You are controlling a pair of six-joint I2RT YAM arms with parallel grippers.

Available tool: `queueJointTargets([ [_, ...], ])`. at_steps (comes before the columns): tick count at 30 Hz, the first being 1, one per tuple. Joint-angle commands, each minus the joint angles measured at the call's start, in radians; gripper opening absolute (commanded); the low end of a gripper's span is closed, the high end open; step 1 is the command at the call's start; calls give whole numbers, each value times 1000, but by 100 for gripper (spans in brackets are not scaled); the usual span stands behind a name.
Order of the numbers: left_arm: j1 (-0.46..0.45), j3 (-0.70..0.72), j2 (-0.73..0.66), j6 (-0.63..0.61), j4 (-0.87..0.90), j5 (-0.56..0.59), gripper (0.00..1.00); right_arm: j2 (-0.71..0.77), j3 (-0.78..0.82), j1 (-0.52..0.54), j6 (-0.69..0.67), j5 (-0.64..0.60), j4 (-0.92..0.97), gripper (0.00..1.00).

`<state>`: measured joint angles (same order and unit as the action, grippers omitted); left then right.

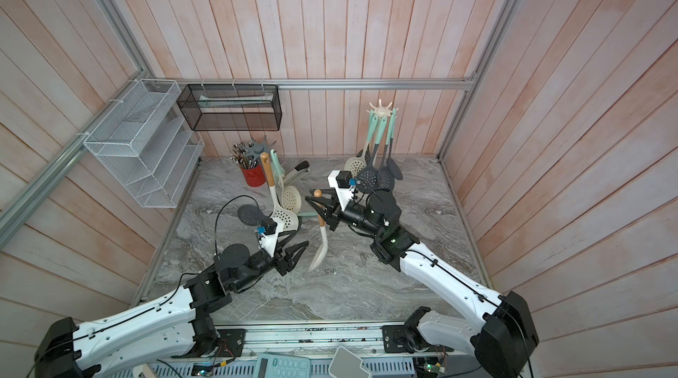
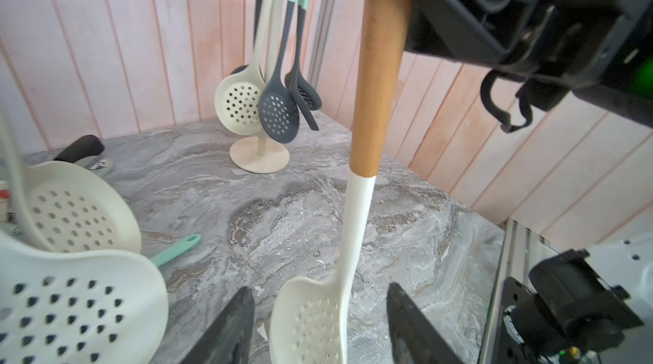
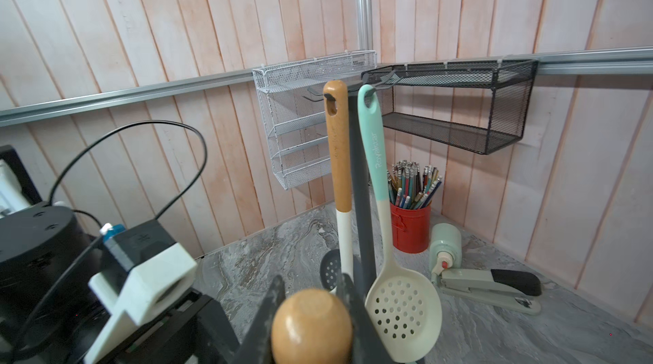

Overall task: Hang the skimmer on the kitchen utensil rack
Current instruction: Pick up the skimmer from the center of the board.

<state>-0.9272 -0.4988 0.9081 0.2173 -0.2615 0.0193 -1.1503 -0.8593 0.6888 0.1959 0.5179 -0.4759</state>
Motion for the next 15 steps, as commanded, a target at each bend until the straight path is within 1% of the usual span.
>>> queueJointTargets([
  [1,44,-40,38,-40,-79,-234,61,23,13,-40,35,162,-66,13],
  [3,66,-52,72,-46,-105,-294,61,22,8,-59,55,204,-84,13],
  [7,77,-71,117,-58,-154,-371,61,25,1,-66,71,239,-99,13],
  [10,82,-90,156,-71,-180,-407,61,19,-10,-69,88,264,-109,13],
  [15,90,-124,226,-92,-216,-435,61,19,-21,-71,111,277,-122,13],
])
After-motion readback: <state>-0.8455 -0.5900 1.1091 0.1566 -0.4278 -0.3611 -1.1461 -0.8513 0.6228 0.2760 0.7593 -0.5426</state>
